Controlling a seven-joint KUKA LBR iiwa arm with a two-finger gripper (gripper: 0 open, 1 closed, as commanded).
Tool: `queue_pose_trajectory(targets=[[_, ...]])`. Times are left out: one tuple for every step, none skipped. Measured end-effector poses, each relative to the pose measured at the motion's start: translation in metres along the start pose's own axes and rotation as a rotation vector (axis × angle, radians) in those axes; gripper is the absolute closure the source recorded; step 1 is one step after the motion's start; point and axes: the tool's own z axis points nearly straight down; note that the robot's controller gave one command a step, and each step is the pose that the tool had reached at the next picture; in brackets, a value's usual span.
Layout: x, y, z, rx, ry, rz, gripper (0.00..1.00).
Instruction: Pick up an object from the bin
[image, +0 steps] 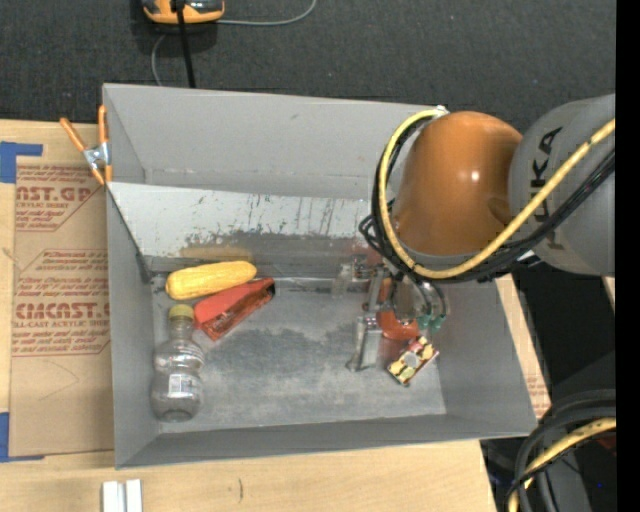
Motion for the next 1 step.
queue_pose_trajectory(targets=[[-0.0012, -0.0001, -0.0045, -0.001, -0.008, 0.001, 0.0]])
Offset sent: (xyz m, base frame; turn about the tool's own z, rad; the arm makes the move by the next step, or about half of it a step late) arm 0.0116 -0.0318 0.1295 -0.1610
